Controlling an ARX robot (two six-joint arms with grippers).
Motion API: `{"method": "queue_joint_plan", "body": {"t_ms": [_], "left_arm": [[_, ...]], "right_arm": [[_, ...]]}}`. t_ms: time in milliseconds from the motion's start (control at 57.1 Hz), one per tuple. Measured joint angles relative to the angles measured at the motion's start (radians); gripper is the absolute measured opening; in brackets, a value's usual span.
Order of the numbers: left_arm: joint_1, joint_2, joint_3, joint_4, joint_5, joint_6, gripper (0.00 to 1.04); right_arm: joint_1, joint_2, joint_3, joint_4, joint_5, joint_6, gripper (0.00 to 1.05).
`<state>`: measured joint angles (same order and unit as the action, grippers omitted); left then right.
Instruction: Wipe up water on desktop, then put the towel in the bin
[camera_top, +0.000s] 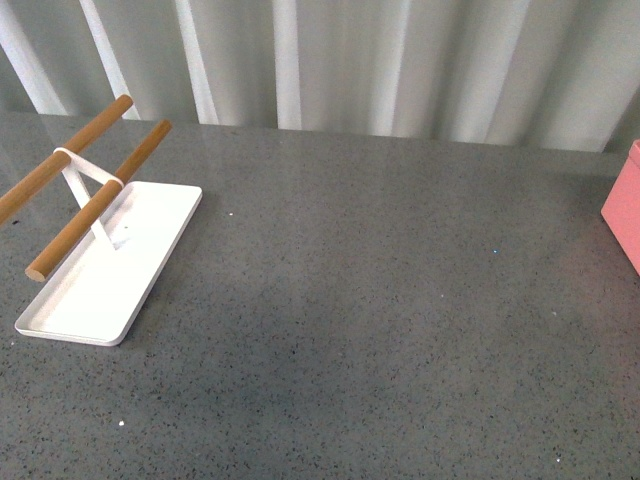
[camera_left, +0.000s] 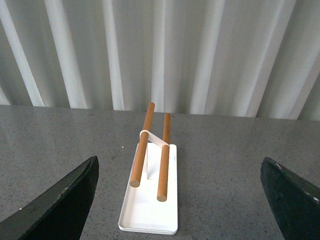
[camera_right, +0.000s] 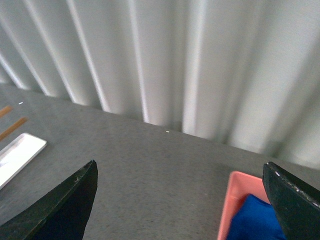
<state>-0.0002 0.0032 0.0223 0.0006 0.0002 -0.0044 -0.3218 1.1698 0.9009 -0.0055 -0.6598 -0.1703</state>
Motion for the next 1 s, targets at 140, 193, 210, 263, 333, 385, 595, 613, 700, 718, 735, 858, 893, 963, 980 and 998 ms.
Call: {"method": "queue_joint_plan", "body": {"t_ms": [140, 193, 210, 263, 333, 385, 595, 613, 700, 718, 735, 858, 893, 963, 980, 998], "left_arm": [[0.000, 0.000, 0.000, 0.000, 0.000, 0.000, 0.98], [0.000, 0.000, 0.000, 0.000, 0.001, 0.000, 0.98], [0.000, 0.000, 0.000, 0.000, 0.000, 0.000, 0.98], [0.000, 0.000, 0.000, 0.000, 0.000, 0.000, 0.98], [0.000, 0.000, 0.000, 0.000, 0.000, 0.000, 0.98], [0.000, 0.000, 0.000, 0.000, 0.001, 0.000, 0.98], [0.000, 0.000, 0.000, 0.000, 0.000, 0.000, 0.98], [0.000, 0.000, 0.000, 0.000, 0.000, 0.000, 0.98], [0.000, 0.000, 0.000, 0.000, 0.000, 0.000, 0.98], [0.000, 0.000, 0.000, 0.000, 0.000, 0.000, 0.98], [0.000, 0.000, 0.000, 0.000, 0.000, 0.000, 0.98], [0.000, 0.000, 0.000, 0.000, 0.000, 0.000, 0.98], [0.000, 0.000, 0.000, 0.000, 0.000, 0.000, 0.98], [0.000, 0.000, 0.000, 0.000, -0.001, 0.000, 0.98], [0.000, 0.000, 0.000, 0.000, 0.000, 0.000, 0.98], [0.000, 0.000, 0.000, 0.000, 0.000, 0.000, 0.98]], "right_arm": [[0.117, -0.186, -0.138, 0.130, 0.220, 0.020, 0.87], [0.146, -0.259, -0.232, 0.241, 0.392, 0.075, 0.77], [0.151, -0.282, -0.261, 0.259, 0.422, 0.090, 0.73], [0.150, -0.333, -0.322, 0.278, 0.477, 0.116, 0.64], [0.148, -0.393, -0.400, 0.290, 0.491, 0.138, 0.51], [0.157, -0.423, -0.449, 0.305, 0.502, 0.145, 0.43], [0.213, -0.532, -0.617, 0.354, 0.553, 0.152, 0.03], [0.217, -0.541, -0.628, 0.357, 0.555, 0.155, 0.03], [0.258, -0.581, -0.674, 0.360, 0.619, 0.156, 0.03], [0.267, -0.585, -0.679, 0.360, 0.633, 0.157, 0.03], [0.281, -0.594, -0.688, 0.360, 0.647, 0.157, 0.03], [0.318, -0.644, -0.738, 0.360, 0.651, 0.157, 0.03], [0.319, -0.660, -0.750, 0.359, 0.653, 0.157, 0.03], [0.318, -0.687, -0.769, 0.356, 0.655, 0.157, 0.03], [0.318, -0.691, -0.772, 0.354, 0.655, 0.157, 0.03], [0.319, -0.698, -0.777, 0.352, 0.655, 0.157, 0.03]]}}
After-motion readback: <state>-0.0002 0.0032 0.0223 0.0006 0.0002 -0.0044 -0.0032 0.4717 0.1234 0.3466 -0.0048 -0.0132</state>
